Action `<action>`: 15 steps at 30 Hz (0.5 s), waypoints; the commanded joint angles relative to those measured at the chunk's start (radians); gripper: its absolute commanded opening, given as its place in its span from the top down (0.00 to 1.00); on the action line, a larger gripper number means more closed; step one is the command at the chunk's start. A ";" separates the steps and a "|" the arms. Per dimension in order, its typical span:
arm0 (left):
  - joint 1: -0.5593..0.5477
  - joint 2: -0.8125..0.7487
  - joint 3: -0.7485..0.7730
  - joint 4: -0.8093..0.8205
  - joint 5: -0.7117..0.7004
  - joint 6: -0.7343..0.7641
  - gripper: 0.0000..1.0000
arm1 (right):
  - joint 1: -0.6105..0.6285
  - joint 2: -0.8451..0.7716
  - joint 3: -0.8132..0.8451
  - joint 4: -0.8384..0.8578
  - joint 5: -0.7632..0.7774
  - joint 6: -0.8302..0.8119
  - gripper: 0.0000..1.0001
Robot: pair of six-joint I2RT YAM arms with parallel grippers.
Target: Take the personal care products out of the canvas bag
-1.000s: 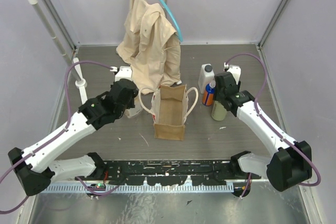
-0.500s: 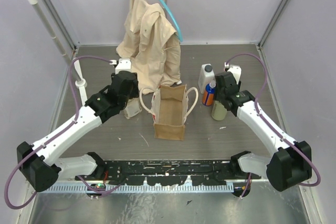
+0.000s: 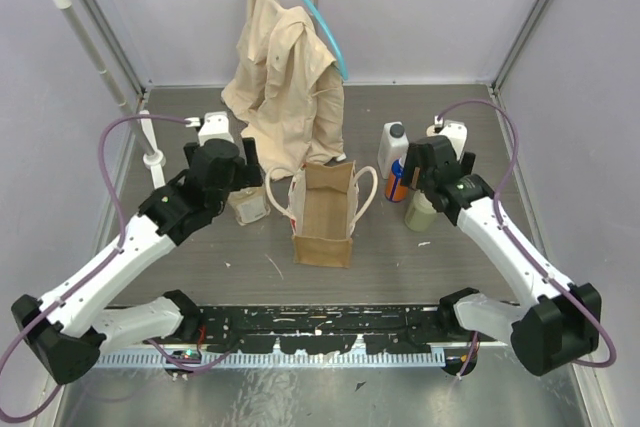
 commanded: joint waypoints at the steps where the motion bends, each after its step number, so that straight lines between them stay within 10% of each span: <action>1: 0.005 -0.099 0.016 -0.143 0.010 -0.074 0.04 | -0.005 -0.110 0.100 0.009 0.038 0.005 0.00; 11: 0.005 -0.269 -0.022 -0.343 0.139 -0.250 0.00 | -0.005 -0.246 0.185 -0.081 -0.081 -0.008 0.00; 15: 0.005 -0.254 -0.008 -0.364 0.206 -0.268 0.02 | -0.004 -0.254 0.211 -0.068 -0.219 -0.008 0.24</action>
